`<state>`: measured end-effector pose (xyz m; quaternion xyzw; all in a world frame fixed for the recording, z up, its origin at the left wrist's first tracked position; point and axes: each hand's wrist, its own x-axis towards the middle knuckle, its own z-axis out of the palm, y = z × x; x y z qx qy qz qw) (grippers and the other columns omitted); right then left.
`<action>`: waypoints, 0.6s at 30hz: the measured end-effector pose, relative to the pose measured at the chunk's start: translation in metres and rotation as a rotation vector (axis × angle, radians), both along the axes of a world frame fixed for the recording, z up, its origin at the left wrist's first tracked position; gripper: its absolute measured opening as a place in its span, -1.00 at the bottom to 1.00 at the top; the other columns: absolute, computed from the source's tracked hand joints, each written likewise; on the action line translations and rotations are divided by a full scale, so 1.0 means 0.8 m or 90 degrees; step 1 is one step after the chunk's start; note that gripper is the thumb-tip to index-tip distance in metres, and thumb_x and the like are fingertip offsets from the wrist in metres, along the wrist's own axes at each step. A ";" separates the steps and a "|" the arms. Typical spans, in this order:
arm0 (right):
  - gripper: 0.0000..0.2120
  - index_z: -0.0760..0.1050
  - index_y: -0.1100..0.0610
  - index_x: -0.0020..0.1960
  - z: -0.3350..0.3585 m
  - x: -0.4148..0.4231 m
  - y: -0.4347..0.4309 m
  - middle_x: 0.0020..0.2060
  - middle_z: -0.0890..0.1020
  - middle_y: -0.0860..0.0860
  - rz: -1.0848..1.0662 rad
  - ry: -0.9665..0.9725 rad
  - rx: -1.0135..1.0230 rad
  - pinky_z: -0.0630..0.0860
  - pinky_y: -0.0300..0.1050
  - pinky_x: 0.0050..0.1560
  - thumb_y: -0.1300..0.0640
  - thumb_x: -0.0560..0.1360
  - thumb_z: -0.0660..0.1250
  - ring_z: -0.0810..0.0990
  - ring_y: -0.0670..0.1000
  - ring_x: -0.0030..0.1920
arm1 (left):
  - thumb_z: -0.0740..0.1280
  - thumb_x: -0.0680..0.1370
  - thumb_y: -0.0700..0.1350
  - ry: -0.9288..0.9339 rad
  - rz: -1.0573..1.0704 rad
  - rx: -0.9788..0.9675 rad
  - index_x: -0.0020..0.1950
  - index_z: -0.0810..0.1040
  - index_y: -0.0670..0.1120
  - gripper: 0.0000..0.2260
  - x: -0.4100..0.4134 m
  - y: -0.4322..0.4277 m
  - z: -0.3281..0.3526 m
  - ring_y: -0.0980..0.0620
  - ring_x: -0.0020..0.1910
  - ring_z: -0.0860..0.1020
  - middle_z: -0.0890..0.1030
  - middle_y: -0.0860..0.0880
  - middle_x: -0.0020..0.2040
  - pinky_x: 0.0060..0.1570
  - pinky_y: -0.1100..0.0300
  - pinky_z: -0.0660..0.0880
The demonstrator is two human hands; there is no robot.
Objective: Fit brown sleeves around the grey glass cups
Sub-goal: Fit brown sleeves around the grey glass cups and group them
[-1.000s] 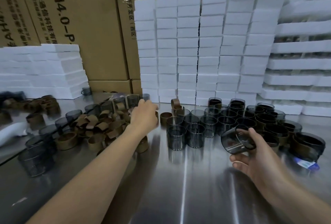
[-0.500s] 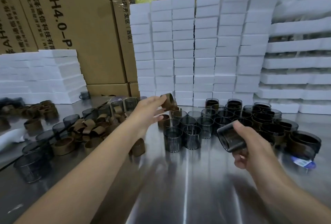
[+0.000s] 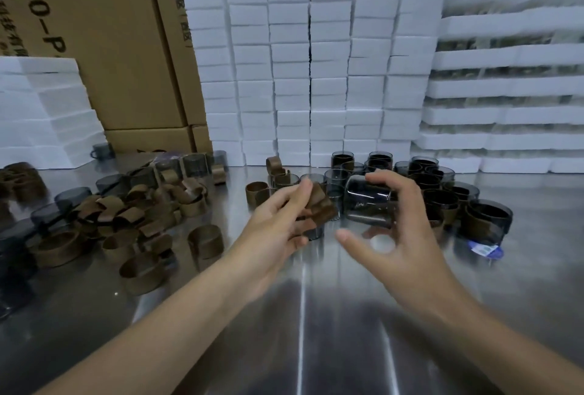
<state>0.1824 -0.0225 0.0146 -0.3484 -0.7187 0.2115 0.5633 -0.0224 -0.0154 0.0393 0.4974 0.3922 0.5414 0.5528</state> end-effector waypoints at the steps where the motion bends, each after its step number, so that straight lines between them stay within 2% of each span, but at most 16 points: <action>1: -0.29 0.33 -0.33 0.48 -0.001 -0.003 -0.001 0.45 0.42 -0.12 -0.003 -0.027 0.022 0.60 -0.23 0.17 -0.17 0.43 0.59 0.58 0.00 0.36 | 0.46 0.49 0.39 0.008 0.003 0.013 0.25 0.74 0.12 -0.53 0.001 -0.002 -0.001 0.15 -0.01 0.70 0.77 -0.02 0.18 -0.06 0.23 0.51; 4: -0.23 0.29 -0.40 0.42 -0.007 -0.010 0.000 0.41 0.39 -0.22 -0.028 -0.066 0.068 0.56 -0.32 0.07 -0.21 0.35 0.63 0.56 -0.05 0.32 | 0.49 0.50 0.37 0.056 0.015 0.061 0.24 0.74 0.10 -0.54 0.004 -0.006 -0.003 0.05 0.09 0.72 0.77 -0.03 0.16 -0.01 0.17 0.55; 7: -0.27 0.32 -0.39 0.38 -0.011 -0.009 0.005 0.33 0.41 -0.25 -0.062 -0.035 0.101 0.52 -0.40 0.11 -0.17 0.35 0.64 0.55 -0.11 0.31 | 0.53 0.46 0.32 0.104 0.032 0.102 0.16 0.76 0.12 -0.61 0.006 -0.006 -0.009 0.02 0.10 0.74 0.78 -0.02 0.09 -0.01 0.17 0.63; 11: -0.19 0.26 -0.41 0.40 -0.007 -0.006 0.004 0.34 0.35 -0.31 -0.080 -0.043 0.113 0.44 -0.49 0.16 -0.27 0.29 0.64 0.49 -0.19 0.34 | 0.57 0.48 0.26 0.109 0.025 0.104 0.10 0.78 0.10 -0.68 0.016 -0.006 -0.014 -0.05 0.09 0.75 0.78 -0.06 0.06 0.03 0.12 0.70; 15: -0.18 0.30 -0.37 0.39 -0.005 -0.005 0.004 0.32 0.40 -0.24 -0.066 -0.051 0.121 0.48 -0.46 0.16 -0.22 0.27 0.68 0.55 -0.17 0.30 | 0.52 0.46 0.30 0.112 0.028 0.087 0.04 0.76 0.13 -0.69 0.019 -0.008 -0.022 0.07 -0.02 0.74 0.77 -0.03 -0.03 -0.06 0.22 0.65; 18: -0.25 0.38 -0.29 0.33 -0.002 -0.005 0.005 0.24 0.54 -0.14 -0.085 -0.013 0.094 0.58 -0.28 0.18 -0.17 0.27 0.71 0.64 -0.08 0.22 | 0.57 0.48 0.30 0.127 -0.015 0.103 0.11 0.75 0.07 -0.63 0.016 -0.009 -0.021 0.15 -0.06 0.69 0.74 0.06 -0.07 -0.09 0.26 0.59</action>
